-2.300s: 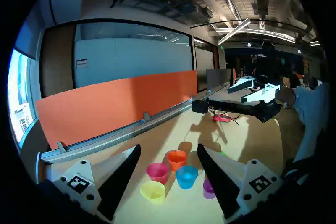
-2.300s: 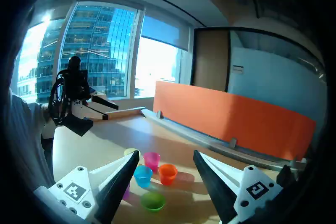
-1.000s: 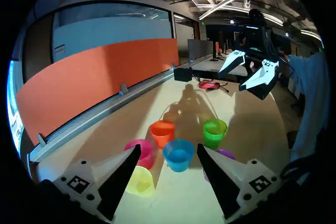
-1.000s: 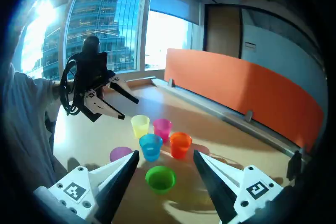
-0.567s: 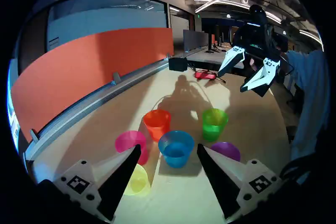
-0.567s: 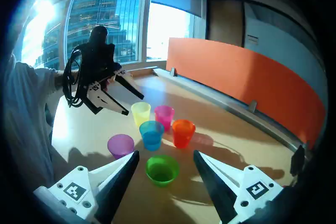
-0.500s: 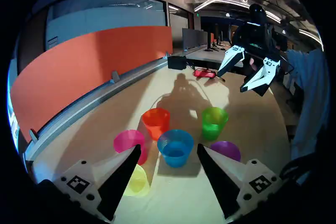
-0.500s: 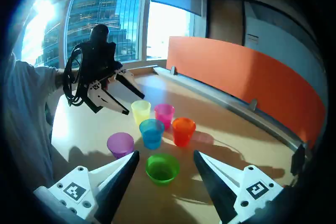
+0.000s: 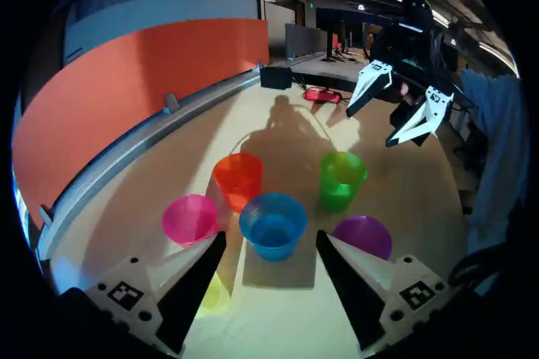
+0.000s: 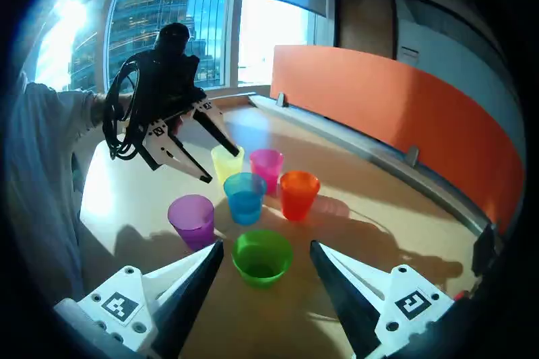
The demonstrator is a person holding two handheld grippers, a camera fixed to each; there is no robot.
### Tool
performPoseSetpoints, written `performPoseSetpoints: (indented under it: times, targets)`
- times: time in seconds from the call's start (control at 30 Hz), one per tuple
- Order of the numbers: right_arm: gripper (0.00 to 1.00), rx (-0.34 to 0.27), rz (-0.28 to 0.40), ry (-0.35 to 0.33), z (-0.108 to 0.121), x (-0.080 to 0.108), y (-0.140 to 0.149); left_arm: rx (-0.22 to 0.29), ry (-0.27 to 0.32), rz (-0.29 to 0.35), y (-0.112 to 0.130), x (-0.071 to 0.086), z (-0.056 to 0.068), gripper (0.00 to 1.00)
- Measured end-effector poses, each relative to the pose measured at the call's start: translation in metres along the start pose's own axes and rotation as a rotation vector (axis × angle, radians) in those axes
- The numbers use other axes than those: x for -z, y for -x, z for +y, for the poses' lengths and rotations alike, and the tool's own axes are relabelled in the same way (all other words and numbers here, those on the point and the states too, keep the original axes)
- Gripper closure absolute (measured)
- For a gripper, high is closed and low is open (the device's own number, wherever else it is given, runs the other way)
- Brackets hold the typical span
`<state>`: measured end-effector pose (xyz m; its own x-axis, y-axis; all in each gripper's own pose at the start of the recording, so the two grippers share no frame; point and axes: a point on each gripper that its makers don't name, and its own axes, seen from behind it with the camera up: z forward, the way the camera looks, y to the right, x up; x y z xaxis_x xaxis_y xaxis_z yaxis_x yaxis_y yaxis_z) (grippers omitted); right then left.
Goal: Pour water
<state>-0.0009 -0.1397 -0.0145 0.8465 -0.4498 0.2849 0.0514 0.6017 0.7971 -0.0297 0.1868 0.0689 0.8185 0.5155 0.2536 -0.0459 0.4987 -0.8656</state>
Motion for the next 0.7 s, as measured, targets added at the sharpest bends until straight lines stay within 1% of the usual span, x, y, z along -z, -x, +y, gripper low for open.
performPoseSetpoints:
  times: [0.27,0.47,0.7]
  targets:
    - [0.01,0.008,-0.016,-0.009,-0.002,-0.007,0.012,0.004,0.011,-0.044,0.005,-0.015,0.003,0.01]
    - [0.01,0.005,-0.027,-0.013,-0.004,-0.01,0.02,0.009,0.016,-0.063,0.007,-0.025,0.003,0.0]
    - [0.01,0.002,-0.03,-0.015,-0.005,-0.014,0.023,0.009,0.015,-0.081,0.008,-0.037,0.003,0.0]
